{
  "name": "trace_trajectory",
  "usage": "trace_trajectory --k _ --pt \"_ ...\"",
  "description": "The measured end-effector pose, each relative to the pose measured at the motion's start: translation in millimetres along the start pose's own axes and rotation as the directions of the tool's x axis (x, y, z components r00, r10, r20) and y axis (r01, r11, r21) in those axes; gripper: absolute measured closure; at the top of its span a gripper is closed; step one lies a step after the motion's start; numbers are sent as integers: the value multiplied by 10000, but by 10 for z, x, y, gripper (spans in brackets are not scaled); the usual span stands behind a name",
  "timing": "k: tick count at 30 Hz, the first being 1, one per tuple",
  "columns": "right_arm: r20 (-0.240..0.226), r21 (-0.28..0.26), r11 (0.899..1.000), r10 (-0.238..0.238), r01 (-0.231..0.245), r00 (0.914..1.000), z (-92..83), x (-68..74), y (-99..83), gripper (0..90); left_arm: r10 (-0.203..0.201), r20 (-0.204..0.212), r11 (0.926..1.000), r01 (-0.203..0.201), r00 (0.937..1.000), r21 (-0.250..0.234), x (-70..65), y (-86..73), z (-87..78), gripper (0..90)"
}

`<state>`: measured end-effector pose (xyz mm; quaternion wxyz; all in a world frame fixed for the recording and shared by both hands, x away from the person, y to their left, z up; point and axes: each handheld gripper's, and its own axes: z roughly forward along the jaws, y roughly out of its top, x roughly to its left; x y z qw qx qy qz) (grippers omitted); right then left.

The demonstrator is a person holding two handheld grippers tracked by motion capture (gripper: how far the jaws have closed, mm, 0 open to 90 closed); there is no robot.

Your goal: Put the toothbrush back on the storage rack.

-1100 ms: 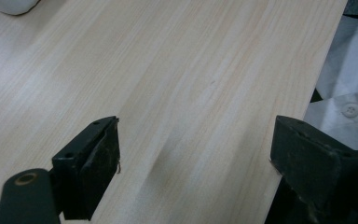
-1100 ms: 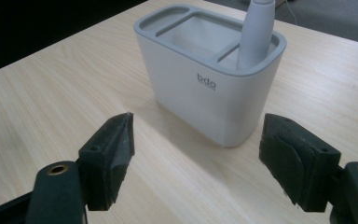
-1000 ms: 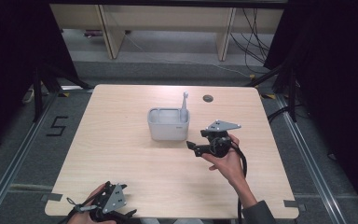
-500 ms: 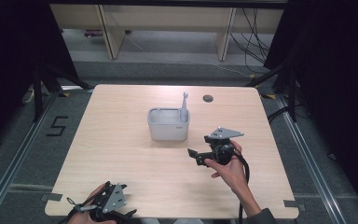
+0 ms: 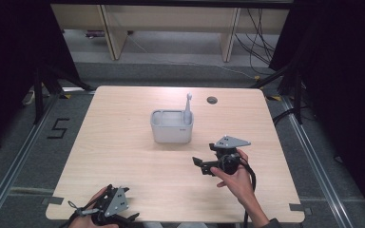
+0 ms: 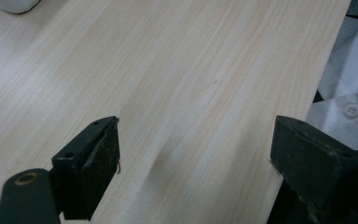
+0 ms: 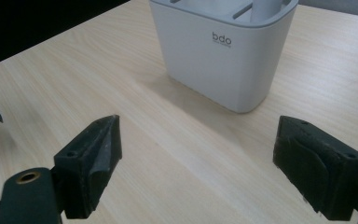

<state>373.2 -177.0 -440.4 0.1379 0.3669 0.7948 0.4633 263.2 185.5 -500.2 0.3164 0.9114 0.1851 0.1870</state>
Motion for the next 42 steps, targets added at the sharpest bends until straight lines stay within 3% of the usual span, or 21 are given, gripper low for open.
trace_trajectory --k 3,7,8,9,11,12,13,19,20,22,23,26,27,31,33,35,38,39,40,41,42 --pt "-98 61 10000 -73 74 9999 -2 1 -54 160 21 6 10000 -21 10000 29 2 0 -1 154" --pt "-113 91 9997 222 -221 9997 -3 21 -118 161 12 1 10000 -12 10000 -2 -2 1 -2 154" --pt "-122 107 9999 35 -34 9999 0 10 -122 161 16 -5 10000 -16 10000 2 -1 1 -2 154" --pt "-33 225 9995 243 -242 9997 -11 23 -130 162 15 -10 10000 -15 10000 -21 1 0 -1 154" --pt "-71 141 9999 69 -68 10000 -1 18 -153 162 -131 -10 9998 131 9999 -133 -10 0 2 155" --pt "-213 186 9995 250 -246 9995 5 27 -167 163 32 4 10000 -32 10000 0 1 1 -7 154" --pt "-81 245 9996 102 -100 9999 -4 34 -175 163 -116 -13 9999 116 9999 -122 -8 -1 4 154" --pt "-254 293 9995 73 -65 9997 15 65 -253 165 17 3 10000 -17 10000 -10 -3 3 -6 155" --pt "-233 416 9986 339 -329 9992 6 87 -266 165 12 -12 10000 -12 10000 -65 -3 3 5 155" --pt "-332 444 9990 91 -76 9994 6 83 -316 165 73 -24 10000 -74 10000 -29 -4 4 3 154" --pt "-322 538 9973 517 -500 9981 -3 116 -330 165 73 -24 10000 -74 10000 -29 -4 4 3 155" --pt "-275 482 9988 99 -86 9996 -5 94 -363 165 -3 6 10000 3 10000 -23 -3 2 -5 154" --pt "-396 502 9982 358 -338 9986 0 112 -376 164 -9 19 10000 9 10000 -65 -5 2 -1 154" --pt "-401 504 9983 305 -285 9987 -26 117 -426 164 37 0 10000 -37 10000 -44 -4 0 2 154" --pt "-500 549 9972 545 -517 9973 -39 132 -451 164 34 -5 10000 -34 10000 -52 -3 1 1 154" --pt "-458 478 9986 249 -227 9986 -51 114 -467 164 46 -5 10000 -46 10000 -25 -3 0 4 154" --pt "-485 501 9977 485 -460 9976 -77 128 -504 164 29 16 10000 -29 10000 -45 -5 2 3 154" --pt "-326 468 9985 306 -291 9990 -86 120 -511 164 37 -13 10000 -37 10000 -40 -2 2 4 154" --pt "-374 530 9976 464 -443 9982 -103 130 -522 164 37 -13 10000 -37 10000 -40 -2 2 4 154" --pt "-458 421 9987 295 -276 9985 -102 117 -532 164 43 -6 10000 -43 10000 -28 -3 0 3 154" --pt "-474 488 9971 606 -583 9970 -114 134 -542 164 32 -6 10000 -32 10000 -44 -5 0 3 154"
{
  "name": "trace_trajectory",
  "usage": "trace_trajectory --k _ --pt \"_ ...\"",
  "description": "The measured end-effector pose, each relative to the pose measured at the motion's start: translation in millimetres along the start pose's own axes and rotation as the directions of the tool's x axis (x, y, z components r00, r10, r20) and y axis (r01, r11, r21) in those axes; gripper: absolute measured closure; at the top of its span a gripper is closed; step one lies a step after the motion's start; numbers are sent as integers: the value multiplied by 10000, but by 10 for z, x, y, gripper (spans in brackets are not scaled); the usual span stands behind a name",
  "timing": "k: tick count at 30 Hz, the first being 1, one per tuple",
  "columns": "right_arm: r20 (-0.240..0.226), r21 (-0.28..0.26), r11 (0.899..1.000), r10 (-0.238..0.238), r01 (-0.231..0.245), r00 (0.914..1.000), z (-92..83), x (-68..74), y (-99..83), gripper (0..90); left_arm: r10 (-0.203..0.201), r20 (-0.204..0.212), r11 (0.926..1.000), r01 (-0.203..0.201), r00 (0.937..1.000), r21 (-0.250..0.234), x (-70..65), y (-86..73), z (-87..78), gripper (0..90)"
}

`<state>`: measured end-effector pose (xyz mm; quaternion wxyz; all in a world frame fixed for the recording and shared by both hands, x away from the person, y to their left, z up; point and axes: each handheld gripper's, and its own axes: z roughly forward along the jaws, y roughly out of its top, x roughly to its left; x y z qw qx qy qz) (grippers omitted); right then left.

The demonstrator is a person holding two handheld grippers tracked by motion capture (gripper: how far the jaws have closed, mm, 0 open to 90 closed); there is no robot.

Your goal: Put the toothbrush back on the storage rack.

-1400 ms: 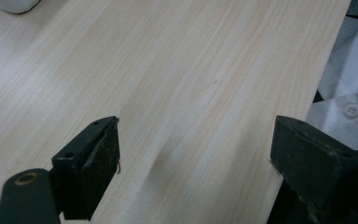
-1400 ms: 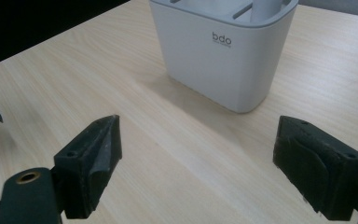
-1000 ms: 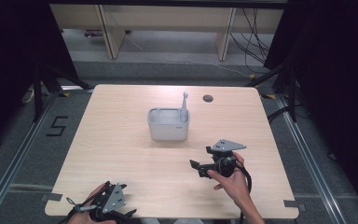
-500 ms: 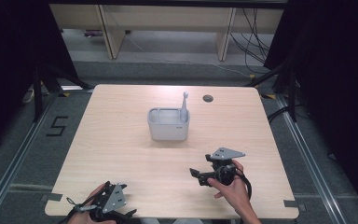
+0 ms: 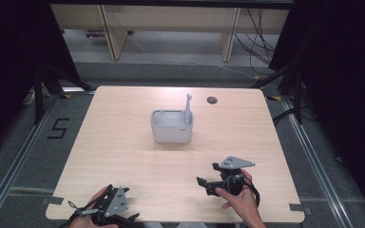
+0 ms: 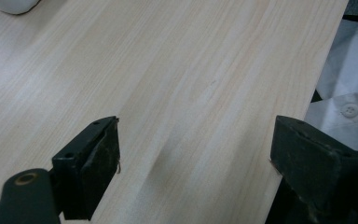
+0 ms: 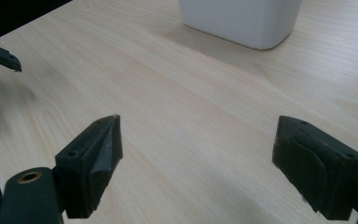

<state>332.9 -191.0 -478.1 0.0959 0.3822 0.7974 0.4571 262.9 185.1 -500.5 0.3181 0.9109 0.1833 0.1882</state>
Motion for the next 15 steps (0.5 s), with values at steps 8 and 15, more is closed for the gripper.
trace_trajectory --k 8,15 --pt "76 -2 9998 -191 191 9998 -68 25 -53 164 -3 -6 10000 3 10000 11 2 0 2 154" --pt "-11 276 9992 -287 287 9996 -86 75 -101 158 -2 5 10000 2 10000 35 3 -1 1 155"
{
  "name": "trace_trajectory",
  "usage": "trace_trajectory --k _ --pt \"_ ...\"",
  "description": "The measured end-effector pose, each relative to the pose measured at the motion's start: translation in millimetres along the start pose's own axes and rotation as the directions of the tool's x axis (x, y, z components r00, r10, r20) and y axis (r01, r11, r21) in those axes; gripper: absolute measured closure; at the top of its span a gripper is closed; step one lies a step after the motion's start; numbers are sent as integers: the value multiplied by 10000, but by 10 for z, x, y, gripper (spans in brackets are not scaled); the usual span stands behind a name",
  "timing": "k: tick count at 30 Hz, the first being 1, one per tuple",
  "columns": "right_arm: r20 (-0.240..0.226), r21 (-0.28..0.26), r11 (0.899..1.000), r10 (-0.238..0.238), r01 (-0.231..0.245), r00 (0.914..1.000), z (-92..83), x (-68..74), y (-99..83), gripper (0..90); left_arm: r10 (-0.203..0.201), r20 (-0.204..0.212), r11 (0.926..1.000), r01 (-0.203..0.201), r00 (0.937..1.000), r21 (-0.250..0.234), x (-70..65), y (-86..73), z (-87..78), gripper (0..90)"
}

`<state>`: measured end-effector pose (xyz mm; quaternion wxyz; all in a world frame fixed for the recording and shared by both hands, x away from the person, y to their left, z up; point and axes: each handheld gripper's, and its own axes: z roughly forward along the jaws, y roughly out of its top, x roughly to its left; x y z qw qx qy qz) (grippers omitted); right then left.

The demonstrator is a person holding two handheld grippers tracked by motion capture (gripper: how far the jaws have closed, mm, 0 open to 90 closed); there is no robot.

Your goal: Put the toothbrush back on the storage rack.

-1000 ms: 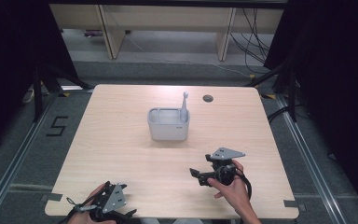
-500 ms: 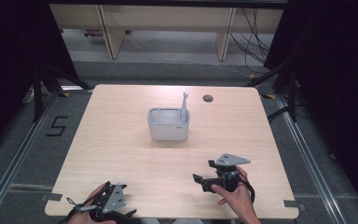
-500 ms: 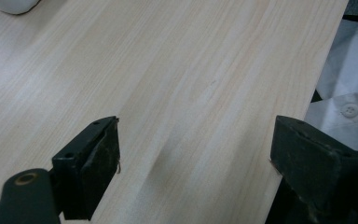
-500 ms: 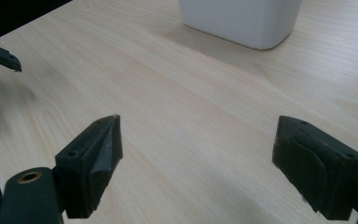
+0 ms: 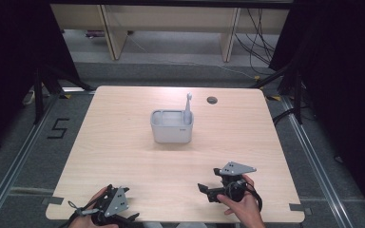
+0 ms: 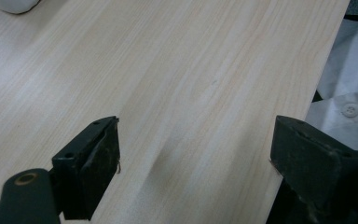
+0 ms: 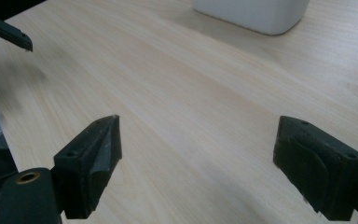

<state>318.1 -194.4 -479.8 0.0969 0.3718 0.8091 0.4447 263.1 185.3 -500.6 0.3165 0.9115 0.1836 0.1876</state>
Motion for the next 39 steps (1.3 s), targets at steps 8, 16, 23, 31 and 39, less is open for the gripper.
trace_trajectory --k 8,16,23,31,39 --pt "50 391 9992 -61 59 10000 -52 57 -57 158 -83 -27 10000 83 10000 -14 -6 -7 -13 154" --pt "177 719 9972 -226 212 9996 -87 62 -123 158 -22 -36 10000 22 10000 75 -5 -6 -12 154" --pt "94 921 9952 -341 331 9994 -101 72 -205 158 65 -240 9999 -61 9997 159 -9 -4 -12 154" --pt "218 1116 9929 -435 408 9988 -165 86 -286 158 31 -89 9999 -30 10000 136 -4 -4 -9 155" --pt "177 1268 9914 -354 329 9992 -197 103 -339 158 59 -78 9999 -57 10000 150 -3 -4 -9 155"
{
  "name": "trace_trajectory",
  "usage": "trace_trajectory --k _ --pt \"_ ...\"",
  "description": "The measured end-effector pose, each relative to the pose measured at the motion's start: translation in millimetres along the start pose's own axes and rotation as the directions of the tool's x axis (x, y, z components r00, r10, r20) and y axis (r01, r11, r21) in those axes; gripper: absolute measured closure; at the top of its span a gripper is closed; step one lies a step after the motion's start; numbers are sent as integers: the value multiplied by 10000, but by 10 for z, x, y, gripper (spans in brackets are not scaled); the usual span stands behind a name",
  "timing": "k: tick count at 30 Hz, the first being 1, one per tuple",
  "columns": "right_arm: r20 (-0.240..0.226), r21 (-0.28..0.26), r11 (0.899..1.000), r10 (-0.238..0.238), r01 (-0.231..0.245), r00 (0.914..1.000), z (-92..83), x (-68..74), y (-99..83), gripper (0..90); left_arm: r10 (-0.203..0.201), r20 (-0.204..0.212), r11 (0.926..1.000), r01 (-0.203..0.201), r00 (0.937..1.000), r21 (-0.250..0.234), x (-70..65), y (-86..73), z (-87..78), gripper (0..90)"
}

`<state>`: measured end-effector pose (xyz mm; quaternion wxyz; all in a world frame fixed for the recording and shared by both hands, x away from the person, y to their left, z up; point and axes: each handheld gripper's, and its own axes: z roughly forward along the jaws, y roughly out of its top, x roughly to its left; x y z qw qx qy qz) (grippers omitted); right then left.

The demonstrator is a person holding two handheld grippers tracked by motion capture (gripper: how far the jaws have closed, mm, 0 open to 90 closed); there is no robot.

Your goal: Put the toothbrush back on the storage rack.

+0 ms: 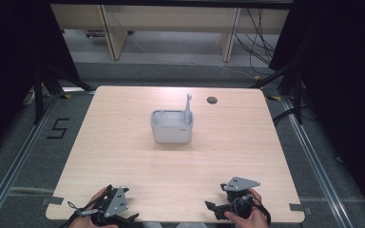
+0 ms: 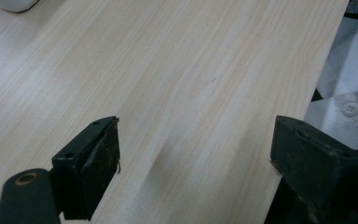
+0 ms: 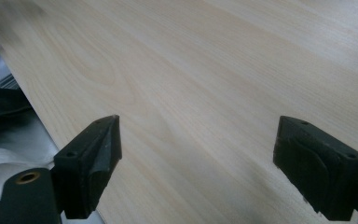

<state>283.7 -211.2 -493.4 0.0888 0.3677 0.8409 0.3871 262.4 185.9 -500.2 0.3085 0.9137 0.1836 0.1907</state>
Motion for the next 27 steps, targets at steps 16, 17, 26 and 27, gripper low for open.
trace_trajectory --k 16,17,26,27 --pt "-26 119 9999 -59 59 10000 2 0 -15 158 -15 7 10000 15 10000 -14 -2 1 0 155" --pt "-93 124 9999 -98 99 9999 7 -4 -15 159 -11 16 10000 11 10000 -13 -1 1 -1 155" --pt "22 208 9996 176 -177 9998 -1 2 -18 159 -12 -35 10000 12 10000 -13 -1 1 5 155" --pt "63 185 9998 94 -96 9999 -1 -5 -18 159 -12 -35 10000 12 10000 -13 -1 1 5 155"
